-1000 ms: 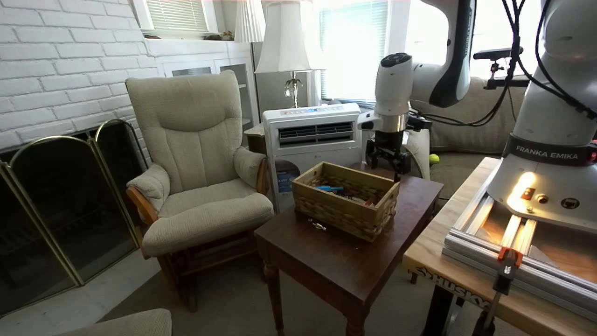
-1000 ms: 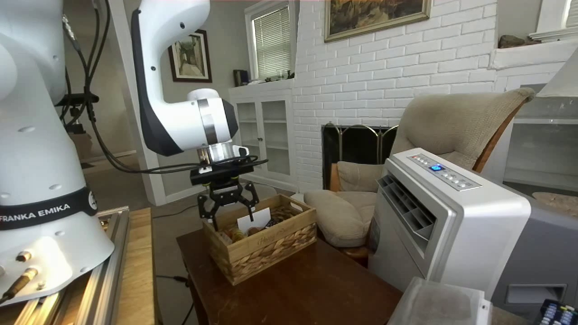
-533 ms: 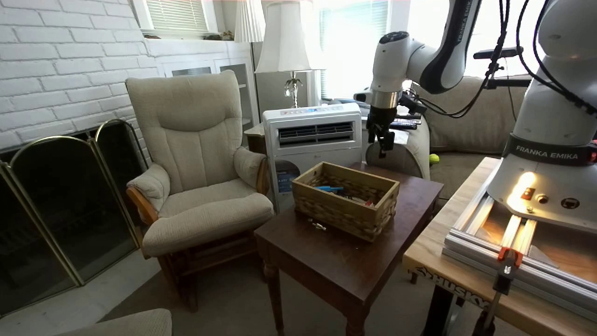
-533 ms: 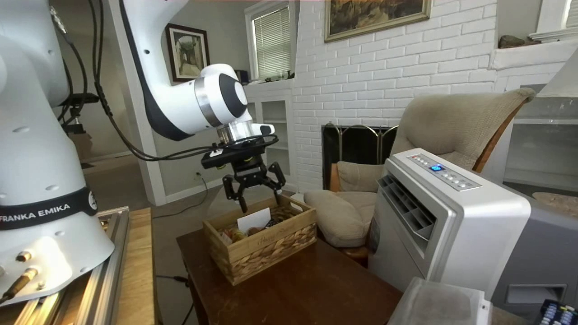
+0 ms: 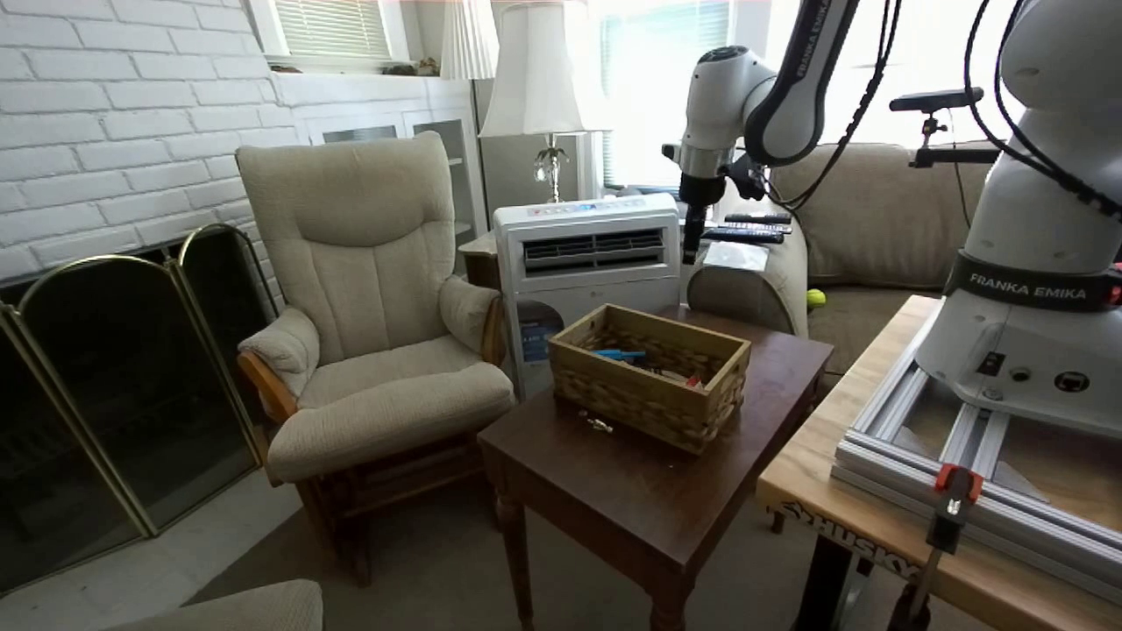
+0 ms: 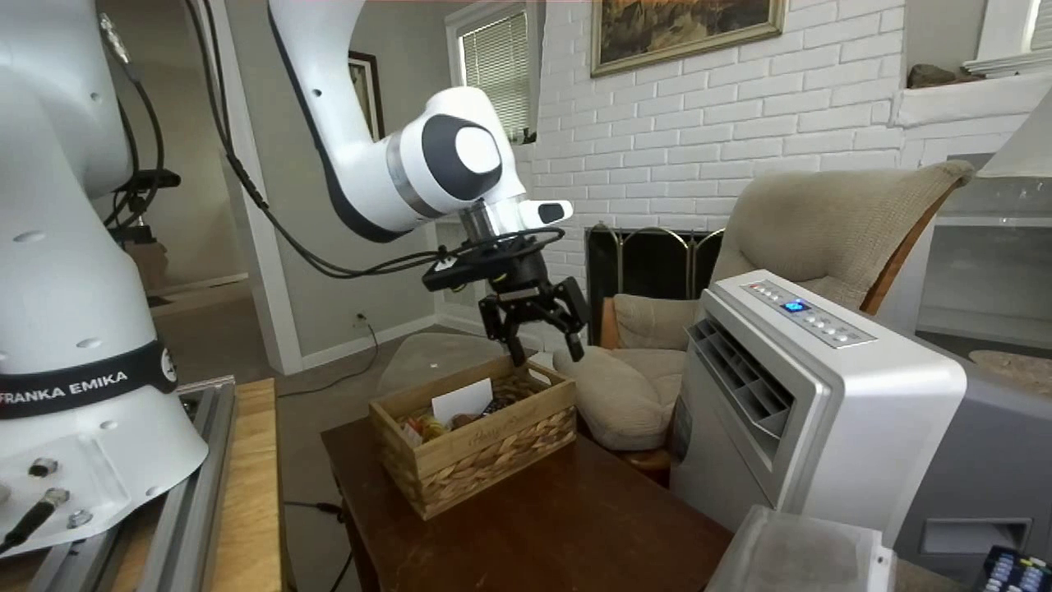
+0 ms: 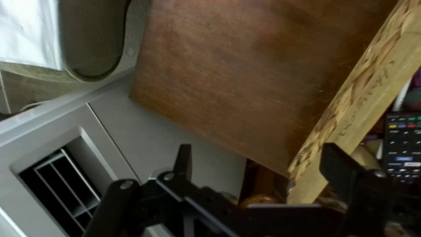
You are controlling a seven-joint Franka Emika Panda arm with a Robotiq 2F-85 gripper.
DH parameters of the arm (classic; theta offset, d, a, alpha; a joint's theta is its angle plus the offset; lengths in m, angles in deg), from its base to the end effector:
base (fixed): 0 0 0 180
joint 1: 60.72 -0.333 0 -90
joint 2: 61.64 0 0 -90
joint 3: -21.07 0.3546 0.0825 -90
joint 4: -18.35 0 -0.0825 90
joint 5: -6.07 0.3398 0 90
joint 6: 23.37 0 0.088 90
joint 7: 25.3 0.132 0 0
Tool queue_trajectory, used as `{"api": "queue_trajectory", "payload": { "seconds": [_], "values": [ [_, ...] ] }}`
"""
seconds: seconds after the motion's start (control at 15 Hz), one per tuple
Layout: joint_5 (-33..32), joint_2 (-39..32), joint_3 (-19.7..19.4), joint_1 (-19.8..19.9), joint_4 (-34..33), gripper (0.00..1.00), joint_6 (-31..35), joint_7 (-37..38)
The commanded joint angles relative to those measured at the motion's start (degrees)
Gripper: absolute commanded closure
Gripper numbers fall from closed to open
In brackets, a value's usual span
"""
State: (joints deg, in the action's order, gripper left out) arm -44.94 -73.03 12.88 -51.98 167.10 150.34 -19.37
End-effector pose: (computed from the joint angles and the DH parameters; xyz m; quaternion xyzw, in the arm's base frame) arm 0.4324 -0.0733 0.2552 0.9600 0.2365 0.0907 0.1195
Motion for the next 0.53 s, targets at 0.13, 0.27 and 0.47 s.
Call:
{"api": "queue_trajectory", "payload": {
  "seconds": [0.13, 0.27, 0.47],
  "values": [
    [11.3, -6.4, 0.0, 4.3, -8.0, 0.00, 0.5, 2.7],
    [15.0, -8.1, 0.2, 6.0, -9.8, 0.00, 0.3, 3.7],
    [16.0, -7.1, -0.1, 6.5, -8.9, 0.00, 0.0, 2.7]
  ]
}}
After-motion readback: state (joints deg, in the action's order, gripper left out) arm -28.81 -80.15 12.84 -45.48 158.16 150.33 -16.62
